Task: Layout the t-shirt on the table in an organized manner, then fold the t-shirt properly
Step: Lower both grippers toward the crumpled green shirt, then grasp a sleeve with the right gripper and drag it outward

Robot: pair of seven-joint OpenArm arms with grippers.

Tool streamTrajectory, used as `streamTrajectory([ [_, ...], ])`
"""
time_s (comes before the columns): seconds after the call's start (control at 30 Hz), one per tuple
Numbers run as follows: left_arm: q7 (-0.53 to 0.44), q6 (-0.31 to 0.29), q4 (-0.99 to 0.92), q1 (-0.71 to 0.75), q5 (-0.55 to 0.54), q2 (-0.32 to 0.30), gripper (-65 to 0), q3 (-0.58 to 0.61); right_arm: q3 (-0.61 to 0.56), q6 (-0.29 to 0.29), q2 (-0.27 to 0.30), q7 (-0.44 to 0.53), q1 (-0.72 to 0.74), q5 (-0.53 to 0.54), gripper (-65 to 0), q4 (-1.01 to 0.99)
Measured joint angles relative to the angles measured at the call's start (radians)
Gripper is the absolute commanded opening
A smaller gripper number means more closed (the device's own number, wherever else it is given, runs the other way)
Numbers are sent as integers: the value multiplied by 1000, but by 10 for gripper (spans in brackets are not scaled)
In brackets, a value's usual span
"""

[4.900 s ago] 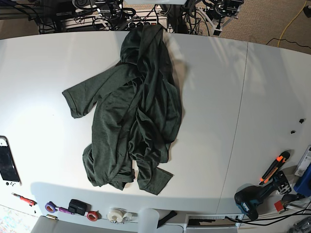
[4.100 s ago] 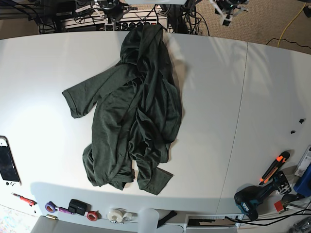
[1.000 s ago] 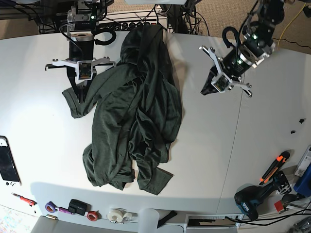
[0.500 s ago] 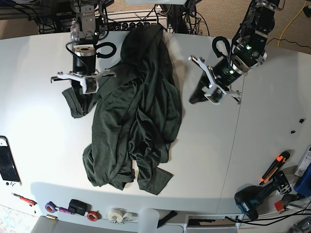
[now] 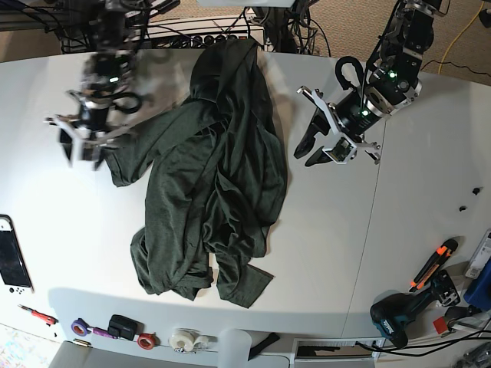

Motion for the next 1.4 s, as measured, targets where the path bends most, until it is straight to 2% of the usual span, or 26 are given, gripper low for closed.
streamTrajectory([
  [0.17,1,0,0,0,0,0,-490,0,134,255,16,-192,67,268,-328,-1],
  [0.27,0,0,0,0,0,0,-490,0,140,325,40,-284,106,365,-328,-1],
  [0.53,0,0,0,0,0,0,-490,0,137,335,44,-297,124,378,-328,-2],
  [0.63,0,0,0,0,0,0,-490,0,119,368,47,-290,152,416,-328,-66],
  [0.7,0,0,0,0,0,0,-490,0,87,369,46,-294,185,417,-329,-156],
  [0.73,0,0,0,0,0,0,-490,0,72,375,45,-260,200,408,-334,-201],
  [0.77,0,0,0,0,0,0,-490,0,63,372,45,-252,219,415,-368,-234],
  [0.9,3,1,0,0,0,0,-490,0,48,371,64,-259,290,320,-650,-322],
  [1.0,3,0,0,0,0,0,-490,0,46,375,87,-272,277,267,-650,-308],
  [1.2,2,9,-8,-5,0,-3,-490,0,48,196,216,-422,172,109,-650,-218],
  [1.4,-1,12,-19,-22,0,-3,-490,0,42,120,297,-419,107,61,-650,-175],
])
